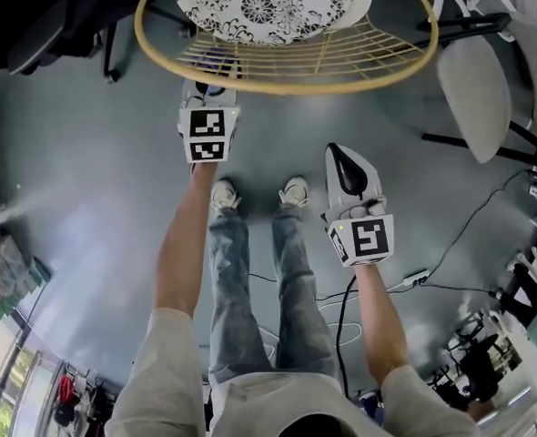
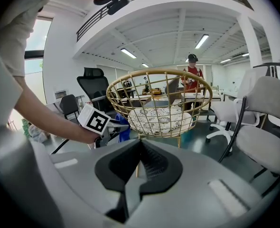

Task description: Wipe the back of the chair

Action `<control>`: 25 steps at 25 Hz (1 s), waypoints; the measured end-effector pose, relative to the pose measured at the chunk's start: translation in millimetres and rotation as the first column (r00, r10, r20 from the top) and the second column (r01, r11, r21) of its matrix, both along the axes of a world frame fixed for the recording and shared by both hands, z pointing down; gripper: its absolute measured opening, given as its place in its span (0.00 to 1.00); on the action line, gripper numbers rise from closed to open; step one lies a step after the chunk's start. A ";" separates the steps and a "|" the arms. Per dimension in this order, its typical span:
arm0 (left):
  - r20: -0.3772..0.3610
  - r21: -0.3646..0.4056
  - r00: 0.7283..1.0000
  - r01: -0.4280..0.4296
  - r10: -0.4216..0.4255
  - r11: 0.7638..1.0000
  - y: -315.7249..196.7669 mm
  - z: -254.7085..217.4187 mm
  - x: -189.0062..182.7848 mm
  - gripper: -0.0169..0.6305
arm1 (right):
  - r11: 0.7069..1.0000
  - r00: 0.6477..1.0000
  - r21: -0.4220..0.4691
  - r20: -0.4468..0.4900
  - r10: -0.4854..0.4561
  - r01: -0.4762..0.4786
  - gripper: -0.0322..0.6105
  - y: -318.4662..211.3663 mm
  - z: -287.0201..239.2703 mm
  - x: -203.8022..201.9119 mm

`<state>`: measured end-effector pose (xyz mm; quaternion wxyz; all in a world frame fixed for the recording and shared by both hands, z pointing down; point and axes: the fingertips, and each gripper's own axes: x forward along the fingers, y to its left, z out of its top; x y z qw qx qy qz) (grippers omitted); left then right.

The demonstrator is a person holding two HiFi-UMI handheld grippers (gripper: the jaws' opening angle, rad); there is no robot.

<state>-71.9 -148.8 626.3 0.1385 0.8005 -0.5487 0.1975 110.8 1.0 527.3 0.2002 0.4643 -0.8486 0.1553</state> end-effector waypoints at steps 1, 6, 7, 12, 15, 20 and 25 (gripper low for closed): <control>0.002 -0.003 1.000 0.000 0.000 1.000 0.5 0.7 5.2 0.15 | 1.000 1.000 0.000 0.000 -0.001 0.001 0.05 1.2 0.1 2.4; -0.017 -0.011 0.999 -0.031 0.031 0.999 2.9 0.8 36.8 0.15 | 1.000 1.000 0.006 0.000 0.016 -0.016 0.05 3.9 -1.9 19.3; -0.016 -0.011 0.999 -0.039 0.038 0.999 3.2 0.0 44.9 0.15 | 1.000 1.000 0.007 0.001 0.020 -0.020 0.05 4.2 -2.5 22.8; -0.057 -0.033 0.998 -0.023 0.021 0.999 5.6 1.9 68.3 0.15 | 1.000 1.000 0.010 -0.004 0.029 -0.029 0.05 6.4 -4.3 40.6; -0.067 -0.037 0.996 -0.055 0.052 0.998 5.0 -1.2 91.4 0.15 | 0.999 0.999 0.007 -0.008 0.038 -0.038 0.05 7.3 -4.9 49.6; -0.077 -0.049 0.996 -0.050 0.046 0.998 5.6 -4.0 96.4 0.15 | 0.999 0.999 0.014 -0.009 0.034 -0.034 0.05 10.9 -9.0 52.3; -0.086 -0.062 0.995 -0.048 0.042 0.997 18.5 -4.6 87.7 0.15 | 0.999 0.999 0.020 -0.003 0.034 -0.034 0.05 10.9 -13.3 49.7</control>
